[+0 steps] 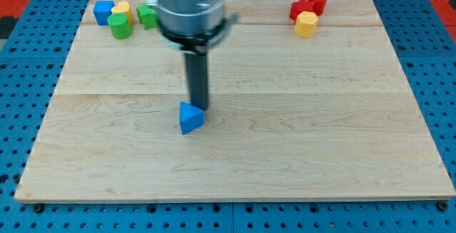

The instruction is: Move the blue triangle into green star

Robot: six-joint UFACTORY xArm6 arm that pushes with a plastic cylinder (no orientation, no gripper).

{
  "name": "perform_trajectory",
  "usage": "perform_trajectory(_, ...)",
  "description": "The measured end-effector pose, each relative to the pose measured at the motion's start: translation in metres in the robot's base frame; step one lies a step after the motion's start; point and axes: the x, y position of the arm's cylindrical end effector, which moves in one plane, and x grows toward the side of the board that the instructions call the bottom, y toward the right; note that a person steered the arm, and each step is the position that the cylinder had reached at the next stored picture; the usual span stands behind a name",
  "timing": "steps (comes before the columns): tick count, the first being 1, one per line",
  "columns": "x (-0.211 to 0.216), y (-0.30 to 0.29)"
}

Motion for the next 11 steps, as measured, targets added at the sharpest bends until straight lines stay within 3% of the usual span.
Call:
perform_trajectory(2,0.06,0.059)
perform_trajectory(3,0.081,0.019)
perform_trajectory(4,0.032,-0.033)
perform_trajectory(5,0.0,-0.042)
perform_trajectory(6,0.012,-0.004)
perform_trajectory(7,-0.017,0.004)
perform_trajectory(9,-0.135,-0.033)
perform_trajectory(10,-0.166,-0.033)
perform_trajectory(11,-0.17,-0.043)
